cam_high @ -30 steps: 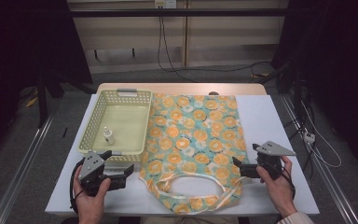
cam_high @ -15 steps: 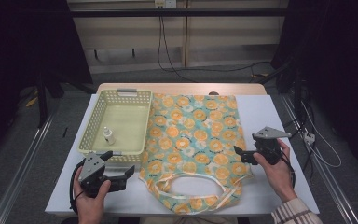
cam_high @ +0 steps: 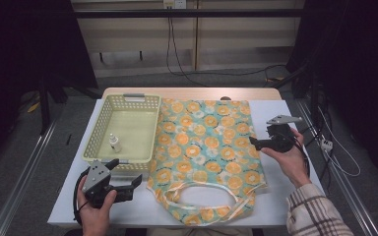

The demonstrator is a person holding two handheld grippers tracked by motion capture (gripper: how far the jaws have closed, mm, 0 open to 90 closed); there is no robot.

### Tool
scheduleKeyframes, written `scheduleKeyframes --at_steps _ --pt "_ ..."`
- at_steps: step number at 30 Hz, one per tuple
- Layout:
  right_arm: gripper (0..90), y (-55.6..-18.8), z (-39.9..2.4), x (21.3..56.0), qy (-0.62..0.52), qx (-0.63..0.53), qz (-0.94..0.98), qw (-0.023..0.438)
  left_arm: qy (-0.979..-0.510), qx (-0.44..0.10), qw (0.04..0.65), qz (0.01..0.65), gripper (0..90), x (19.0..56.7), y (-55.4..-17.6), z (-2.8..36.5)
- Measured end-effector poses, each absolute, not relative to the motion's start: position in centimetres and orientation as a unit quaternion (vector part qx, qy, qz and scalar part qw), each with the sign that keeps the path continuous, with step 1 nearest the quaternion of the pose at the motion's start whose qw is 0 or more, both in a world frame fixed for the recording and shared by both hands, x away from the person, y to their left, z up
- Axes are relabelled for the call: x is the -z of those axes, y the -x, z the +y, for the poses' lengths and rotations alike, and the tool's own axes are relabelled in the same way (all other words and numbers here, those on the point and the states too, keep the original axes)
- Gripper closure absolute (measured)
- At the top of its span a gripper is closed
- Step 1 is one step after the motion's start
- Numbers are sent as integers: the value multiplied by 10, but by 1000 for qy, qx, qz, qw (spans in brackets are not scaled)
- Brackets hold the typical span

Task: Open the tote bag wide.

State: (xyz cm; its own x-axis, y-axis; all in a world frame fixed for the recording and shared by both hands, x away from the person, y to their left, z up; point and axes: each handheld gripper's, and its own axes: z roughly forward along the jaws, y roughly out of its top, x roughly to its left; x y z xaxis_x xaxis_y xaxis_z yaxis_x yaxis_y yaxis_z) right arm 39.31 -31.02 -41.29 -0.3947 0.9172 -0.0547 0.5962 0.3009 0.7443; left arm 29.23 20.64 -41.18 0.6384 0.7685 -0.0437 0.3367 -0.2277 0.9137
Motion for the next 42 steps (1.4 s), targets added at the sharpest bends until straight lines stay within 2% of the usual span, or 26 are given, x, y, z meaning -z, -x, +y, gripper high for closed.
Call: scheduleKeyframes --at_steps 5,6,11,17,22,34,35,36,42 --pt "255 -414 -316 420 -508 -324 765 228 -752 -214 503 370 61 412 -293 206" --pt "298 -421 -316 423 -512 -327 763 219 -752 -214 502 369 61 412 -293 206" --pt "336 -437 -312 427 -525 -331 755 212 -753 -214 502 368 61 412 -293 206" --pt "370 -448 -314 437 -544 -311 749 215 -755 -212 502 364 61 412 -292 206" --pt "453 -455 -322 451 -564 -299 746 191 -757 -211 501 363 60 413 -293 204" --pt "564 -463 -320 461 -574 -288 750 156 -759 -209 498 362 60 413 -292 203" --pt "619 -463 -319 460 -574 -280 753 161 -759 -209 499 362 61 413 -292 203" --pt "619 -463 -319 460 -574 -280 753 161 -760 -210 498 361 61 413 -292 203" --pt "808 -463 -316 459 -572 -272 756 164 -761 -209 497 360 61 413 -292 202"
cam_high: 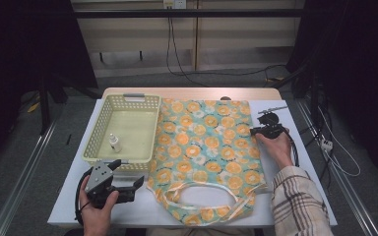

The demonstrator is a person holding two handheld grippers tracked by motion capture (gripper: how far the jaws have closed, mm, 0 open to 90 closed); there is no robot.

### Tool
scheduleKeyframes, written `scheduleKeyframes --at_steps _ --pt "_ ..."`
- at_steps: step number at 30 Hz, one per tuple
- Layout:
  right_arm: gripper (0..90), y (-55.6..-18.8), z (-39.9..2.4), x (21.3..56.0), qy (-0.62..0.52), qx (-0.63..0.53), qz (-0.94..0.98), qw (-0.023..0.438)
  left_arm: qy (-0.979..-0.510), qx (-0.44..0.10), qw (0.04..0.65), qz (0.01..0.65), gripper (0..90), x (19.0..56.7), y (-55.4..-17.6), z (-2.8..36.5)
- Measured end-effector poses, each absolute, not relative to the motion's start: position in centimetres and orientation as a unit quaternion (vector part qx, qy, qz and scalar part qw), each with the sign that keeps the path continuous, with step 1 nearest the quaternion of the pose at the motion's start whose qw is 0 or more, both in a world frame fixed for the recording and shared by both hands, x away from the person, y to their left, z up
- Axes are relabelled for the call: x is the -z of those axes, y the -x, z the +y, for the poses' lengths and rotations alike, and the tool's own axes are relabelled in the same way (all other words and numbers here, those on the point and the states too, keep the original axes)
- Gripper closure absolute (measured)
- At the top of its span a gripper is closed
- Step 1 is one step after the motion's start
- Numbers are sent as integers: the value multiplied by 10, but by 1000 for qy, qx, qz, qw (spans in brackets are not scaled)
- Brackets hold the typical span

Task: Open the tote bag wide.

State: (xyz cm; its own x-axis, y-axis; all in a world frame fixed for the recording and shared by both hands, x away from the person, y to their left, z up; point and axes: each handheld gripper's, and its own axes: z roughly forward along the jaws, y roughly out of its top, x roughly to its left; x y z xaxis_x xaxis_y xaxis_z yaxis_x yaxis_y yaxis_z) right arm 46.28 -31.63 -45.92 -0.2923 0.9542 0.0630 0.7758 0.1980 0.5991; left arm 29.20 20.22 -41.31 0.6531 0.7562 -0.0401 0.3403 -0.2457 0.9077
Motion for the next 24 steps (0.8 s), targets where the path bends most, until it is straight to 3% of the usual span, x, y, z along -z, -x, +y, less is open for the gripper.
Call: scheduleKeyframes --at_steps 1,5,24 --pt "853 -463 -314 459 -572 -273 757 160 -762 -209 496 360 60 413 -292 202" --pt "900 -463 -313 459 -573 -279 755 153 -762 -209 496 360 61 413 -293 203" --pt "900 -447 -334 457 -599 -282 723 197 -761 -211 495 362 61 414 -292 204"
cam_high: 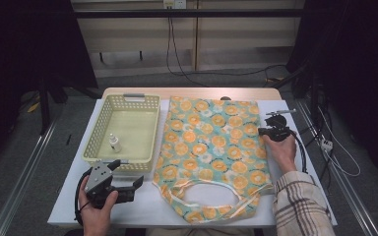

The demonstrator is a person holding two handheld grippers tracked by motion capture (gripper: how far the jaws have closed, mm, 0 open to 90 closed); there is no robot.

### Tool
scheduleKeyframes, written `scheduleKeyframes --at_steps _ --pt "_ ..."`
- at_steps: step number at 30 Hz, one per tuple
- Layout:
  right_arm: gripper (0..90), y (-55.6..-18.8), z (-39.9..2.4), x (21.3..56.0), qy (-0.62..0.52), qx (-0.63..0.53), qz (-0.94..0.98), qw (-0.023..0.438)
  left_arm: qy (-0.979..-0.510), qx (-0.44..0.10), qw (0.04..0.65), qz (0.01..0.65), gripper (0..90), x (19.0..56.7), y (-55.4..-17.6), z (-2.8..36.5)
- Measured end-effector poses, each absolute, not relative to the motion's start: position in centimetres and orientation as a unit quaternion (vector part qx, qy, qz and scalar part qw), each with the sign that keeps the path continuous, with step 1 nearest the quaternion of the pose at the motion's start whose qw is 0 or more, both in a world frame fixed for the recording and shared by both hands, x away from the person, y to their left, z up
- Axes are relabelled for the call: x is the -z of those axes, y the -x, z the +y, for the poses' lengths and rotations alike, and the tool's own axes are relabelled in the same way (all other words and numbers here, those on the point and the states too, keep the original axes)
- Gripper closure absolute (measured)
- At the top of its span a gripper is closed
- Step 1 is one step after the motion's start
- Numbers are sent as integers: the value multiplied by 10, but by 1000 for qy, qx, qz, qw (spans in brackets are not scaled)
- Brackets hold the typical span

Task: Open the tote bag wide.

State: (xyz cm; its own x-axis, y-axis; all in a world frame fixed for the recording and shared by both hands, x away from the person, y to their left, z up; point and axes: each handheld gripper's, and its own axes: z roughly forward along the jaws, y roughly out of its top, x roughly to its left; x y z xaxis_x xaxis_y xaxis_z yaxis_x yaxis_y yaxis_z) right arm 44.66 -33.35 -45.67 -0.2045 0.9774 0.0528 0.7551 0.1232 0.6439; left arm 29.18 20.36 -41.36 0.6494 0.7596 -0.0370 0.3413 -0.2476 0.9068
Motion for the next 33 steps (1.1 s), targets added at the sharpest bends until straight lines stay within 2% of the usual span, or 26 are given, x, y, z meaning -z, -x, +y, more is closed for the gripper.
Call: scheduleKeyframes --at_steps 6,33 --pt "900 -435 -344 455 -601 -271 720 216 -761 -212 495 361 61 413 -292 204" --pt "900 -374 -383 456 -604 -247 724 222 -764 -211 494 358 61 414 -291 202"
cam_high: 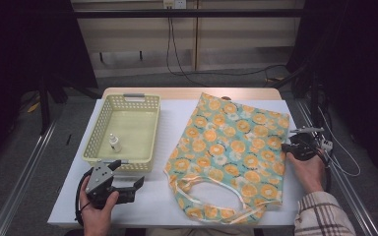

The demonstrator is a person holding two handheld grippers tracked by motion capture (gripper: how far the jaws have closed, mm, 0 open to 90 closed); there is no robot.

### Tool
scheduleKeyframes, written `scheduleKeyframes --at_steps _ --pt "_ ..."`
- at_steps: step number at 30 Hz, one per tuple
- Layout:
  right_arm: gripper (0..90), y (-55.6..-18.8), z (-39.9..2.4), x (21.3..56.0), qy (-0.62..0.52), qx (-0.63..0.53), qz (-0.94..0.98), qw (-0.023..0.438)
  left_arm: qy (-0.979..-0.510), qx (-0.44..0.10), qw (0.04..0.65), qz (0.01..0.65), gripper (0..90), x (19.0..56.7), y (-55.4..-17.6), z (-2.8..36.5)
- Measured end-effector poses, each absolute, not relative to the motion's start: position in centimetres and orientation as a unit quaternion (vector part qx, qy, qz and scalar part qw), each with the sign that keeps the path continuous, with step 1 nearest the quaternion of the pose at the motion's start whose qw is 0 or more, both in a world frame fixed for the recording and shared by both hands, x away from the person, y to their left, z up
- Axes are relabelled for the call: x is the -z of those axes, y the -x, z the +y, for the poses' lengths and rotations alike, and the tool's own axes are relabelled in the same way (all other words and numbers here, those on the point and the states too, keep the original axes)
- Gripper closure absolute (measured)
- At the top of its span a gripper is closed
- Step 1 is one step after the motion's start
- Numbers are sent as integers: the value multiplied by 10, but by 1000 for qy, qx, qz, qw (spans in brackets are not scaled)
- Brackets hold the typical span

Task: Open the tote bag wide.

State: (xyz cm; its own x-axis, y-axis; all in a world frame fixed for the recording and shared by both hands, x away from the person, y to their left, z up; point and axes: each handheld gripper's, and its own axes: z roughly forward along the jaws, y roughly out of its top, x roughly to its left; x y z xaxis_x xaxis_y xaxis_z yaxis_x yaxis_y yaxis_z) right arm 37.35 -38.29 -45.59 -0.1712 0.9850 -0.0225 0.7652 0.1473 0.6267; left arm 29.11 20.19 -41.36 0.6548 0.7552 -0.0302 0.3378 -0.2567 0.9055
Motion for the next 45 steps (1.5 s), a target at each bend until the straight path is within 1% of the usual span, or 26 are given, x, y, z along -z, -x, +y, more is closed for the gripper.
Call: scheduleKeyframes --at_steps 8,13,14,16,18,22,26,28,31,32,34,38,40,44,45 --pt "900 -348 -393 454 -604 -248 724 222 -763 -211 494 359 61 414 -291 202" --pt "900 -339 -400 453 -607 -255 720 220 -764 -211 492 359 61 414 -292 202" --pt "862 -338 -401 452 -605 -261 718 223 -765 -211 492 359 61 414 -292 202" --pt "741 -339 -402 449 -606 -268 714 227 -765 -211 492 358 61 414 -292 202" --pt "667 -339 -400 445 -601 -273 714 234 -765 -211 492 359 61 414 -292 201" --pt "482 -339 -387 433 -577 -295 722 241 -764 -212 492 360 61 414 -292 202" --pt "372 -337 -357 420 -535 -317 748 233 -764 -212 492 360 61 414 -292 202" --pt "343 -337 -338 417 -512 -327 763 219 -764 -212 492 360 61 414 -292 202" --pt "266 -338 -306 412 -477 -336 786 202 -764 -212 492 361 61 414 -292 202" --pt "227 -337 -295 411 -460 -343 796 192 -764 -212 492 361 61 414 -292 202" --pt "222 -337 -274 408 -434 -346 811 185 -764 -212 491 361 61 414 -292 202" --pt "219 -336 -236 409 -391 -350 838 149 -763 -212 492 361 61 414 -292 202" --pt "252 -335 -219 413 -368 -344 853 134 -763 -212 493 361 61 414 -291 203" --pt "329 -333 -192 421 -329 -336 874 122 -763 -211 493 360 61 414 -291 203" --pt "359 -332 -187 423 -320 -332 880 115 -764 -211 493 360 61 414 -291 203"
